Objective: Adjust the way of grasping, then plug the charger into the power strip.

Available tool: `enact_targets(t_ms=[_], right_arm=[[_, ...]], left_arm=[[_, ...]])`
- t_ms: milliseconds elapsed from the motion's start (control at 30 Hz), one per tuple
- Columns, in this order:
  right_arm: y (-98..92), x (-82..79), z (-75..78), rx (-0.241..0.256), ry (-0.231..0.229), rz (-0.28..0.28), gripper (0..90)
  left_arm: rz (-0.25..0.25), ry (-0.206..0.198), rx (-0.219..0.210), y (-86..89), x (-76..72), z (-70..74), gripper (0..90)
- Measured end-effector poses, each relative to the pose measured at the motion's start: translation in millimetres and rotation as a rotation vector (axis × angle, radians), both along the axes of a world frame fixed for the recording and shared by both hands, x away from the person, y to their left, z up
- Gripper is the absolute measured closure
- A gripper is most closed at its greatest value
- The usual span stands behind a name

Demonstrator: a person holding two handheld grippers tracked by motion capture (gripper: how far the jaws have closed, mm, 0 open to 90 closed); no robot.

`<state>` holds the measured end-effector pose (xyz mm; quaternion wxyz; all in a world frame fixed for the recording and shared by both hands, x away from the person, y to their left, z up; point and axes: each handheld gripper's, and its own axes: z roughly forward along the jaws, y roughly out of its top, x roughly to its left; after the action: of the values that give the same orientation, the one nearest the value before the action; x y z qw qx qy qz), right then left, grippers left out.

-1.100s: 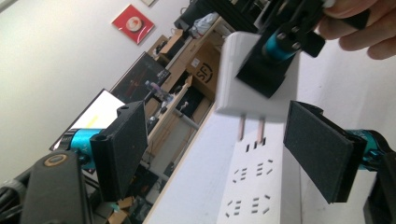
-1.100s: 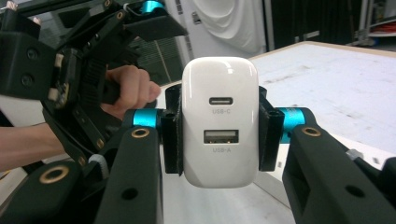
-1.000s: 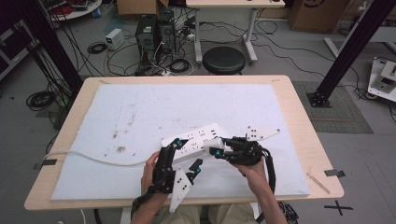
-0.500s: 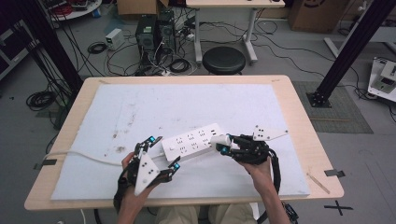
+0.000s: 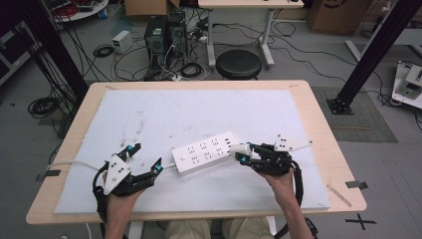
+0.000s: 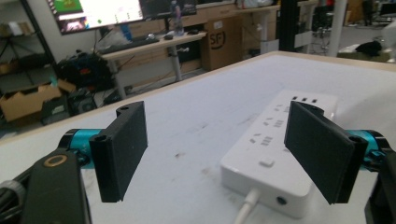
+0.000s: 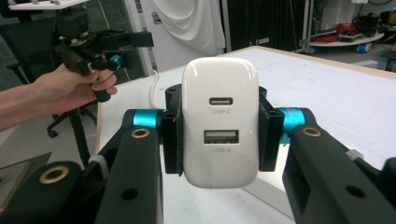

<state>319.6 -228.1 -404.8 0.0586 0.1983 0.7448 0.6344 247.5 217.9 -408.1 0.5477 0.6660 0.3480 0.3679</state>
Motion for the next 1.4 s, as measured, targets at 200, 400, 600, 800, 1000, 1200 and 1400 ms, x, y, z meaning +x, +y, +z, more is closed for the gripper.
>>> enact_targets(t_ms=[200, 400, 600, 800, 1000, 1200, 1400], right_arm=[[-5.2, 6.0, 5.9, -0.022, 0.002, -0.019, 63.3], [-3.5, 23.1, 16.1, -0.122, -0.008, -0.005, 63.4], [1.8, 42.8, 27.3, -0.213, -0.004, 0.029, 63.3], [10.8, 65.3, 33.0, -0.307, -0.015, 0.079, 63.4], [23.8, 84.9, 36.1, -0.391, -0.004, 0.162, 63.4], [40.4, 101.0, 41.5, -0.474, -0.021, 0.231, 63.4], [62.8, 112.6, 44.5, -0.610, -0.059, 0.344, 63.4]], left_arm=[[0.093, 0.080, -0.044, 33.1, 2.6, -7.0, 21.2], [0.106, 0.102, -0.042, 38.5, 3.4, -10.9, 21.2], [0.117, 0.099, -0.052, 40.6, 1.2, -12.0, 21.2], [0.121, 0.100, -0.063, 40.2, -1.1, -14.2, 21.2], [0.117, 0.099, -0.055, 39.2, -3.3, -14.0, 21.2], [0.117, 0.103, -0.057, 40.1, -4.8, -15.5, 21.2], [0.114, 0.109, -0.055, 39.8, -6.1, -16.6, 21.2]])
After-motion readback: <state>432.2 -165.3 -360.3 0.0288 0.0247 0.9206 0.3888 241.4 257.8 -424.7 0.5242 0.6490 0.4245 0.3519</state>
